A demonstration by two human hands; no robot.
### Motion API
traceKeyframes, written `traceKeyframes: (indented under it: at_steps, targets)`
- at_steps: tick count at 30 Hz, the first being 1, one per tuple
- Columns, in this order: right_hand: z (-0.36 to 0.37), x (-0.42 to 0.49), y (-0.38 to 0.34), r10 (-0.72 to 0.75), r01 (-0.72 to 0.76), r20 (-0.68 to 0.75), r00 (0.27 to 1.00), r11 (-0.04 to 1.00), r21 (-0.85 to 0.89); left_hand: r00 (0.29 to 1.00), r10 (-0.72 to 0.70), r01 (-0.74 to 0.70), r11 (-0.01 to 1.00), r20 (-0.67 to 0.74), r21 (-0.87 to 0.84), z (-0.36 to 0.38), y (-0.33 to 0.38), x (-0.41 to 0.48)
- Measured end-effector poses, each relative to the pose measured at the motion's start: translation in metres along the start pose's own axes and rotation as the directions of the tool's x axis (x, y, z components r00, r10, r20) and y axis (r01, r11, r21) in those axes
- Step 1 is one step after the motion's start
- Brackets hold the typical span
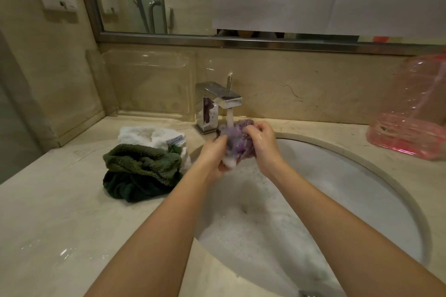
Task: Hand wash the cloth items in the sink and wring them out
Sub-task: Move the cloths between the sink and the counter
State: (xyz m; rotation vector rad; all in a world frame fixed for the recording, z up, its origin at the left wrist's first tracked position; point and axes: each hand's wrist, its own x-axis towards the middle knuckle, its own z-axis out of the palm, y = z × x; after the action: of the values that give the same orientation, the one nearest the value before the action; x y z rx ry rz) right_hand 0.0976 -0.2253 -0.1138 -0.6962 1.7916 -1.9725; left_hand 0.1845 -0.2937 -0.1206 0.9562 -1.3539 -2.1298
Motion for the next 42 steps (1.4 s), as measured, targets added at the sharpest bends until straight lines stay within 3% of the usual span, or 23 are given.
traceKeyframes:
  at_steps: [3,9,11,13,15,17,20,22,24,27,29,33,36,38,40,42]
  targets:
    - [0.003,-0.005,0.004,-0.125,0.135,0.067,0.99,0.975,-0.175,0.998,0.061,-0.062,0.969,-0.009,-0.24,0.006,0.006,0.0]
    - [0.029,-0.023,0.004,-0.187,0.213,0.124,0.975,0.944,-0.253,0.97,0.161,-0.189,0.97,-0.18,-0.153,0.011,0.008,0.004]
    - [0.032,-0.017,0.004,-0.136,0.128,-0.01,0.991,0.951,-0.281,0.945,0.26,-0.265,0.964,-0.201,-0.002,0.015,0.005,0.002]
    - [0.028,-0.009,0.001,0.018,-0.041,-0.124,0.992,0.98,-0.193,0.941,0.29,-0.29,0.957,-0.173,0.029,0.022,0.0,-0.009]
    - [0.027,-0.009,-0.001,0.255,-0.25,-0.089,0.963,0.966,0.064,0.952,0.275,-0.276,0.961,-0.134,0.013,0.027,-0.003,-0.015]
    - [0.032,-0.011,0.001,0.326,-0.311,-0.074,0.943,0.937,0.16,0.95,0.28,-0.283,0.959,-0.136,-0.005,0.028,-0.001,-0.014]
    - [0.039,-0.022,-0.001,0.077,-0.09,-0.191,0.979,0.994,-0.06,0.934,0.285,-0.295,0.955,-0.216,-0.014,0.022,0.01,-0.008]
    - [0.044,-0.035,-0.003,-0.12,0.092,-0.148,0.982,0.979,-0.183,0.932,0.235,-0.252,0.967,-0.276,-0.026,0.014,0.011,-0.004]
    - [0.046,-0.043,-0.003,-0.199,0.169,-0.093,0.976,0.95,-0.261,0.918,0.228,-0.24,0.971,-0.324,0.003,0.006,0.008,0.0]
    - [0.05,-0.031,-0.01,-0.175,0.14,-0.116,0.978,0.955,-0.261,0.923,0.24,-0.24,0.97,-0.3,0.036,0.007,0.01,-0.002]
    - [0.042,-0.013,-0.014,-0.078,0.04,-0.188,0.979,0.98,-0.195,0.943,0.246,-0.242,0.969,-0.224,0.045,0.017,0.01,-0.011]
    - [0.029,-0.004,0.003,0.049,-0.069,-0.2,0.979,0.993,-0.092,0.931,0.352,-0.332,0.927,-0.097,0.174,0.025,0.005,-0.022]
    - [0.034,-0.016,0.013,0.198,-0.212,-0.167,0.966,0.974,-0.074,0.932,0.345,-0.317,0.925,-0.111,0.208,0.014,0.008,-0.012]
    - [0.041,-0.027,0.006,0.161,-0.174,-0.119,0.98,0.978,-0.114,0.931,0.306,-0.28,0.948,-0.2,0.148,0.006,0.012,-0.003]
    - [0.043,-0.031,-0.001,0.02,-0.034,-0.097,0.995,0.989,-0.145,0.907,0.297,-0.281,0.955,-0.297,0.096,0.003,0.011,0.005]
    - [0.04,-0.033,-0.009,-0.044,0.028,-0.114,0.993,0.991,-0.133,0.92,0.267,-0.248,0.963,-0.286,0.104,0.007,0.005,0.005]
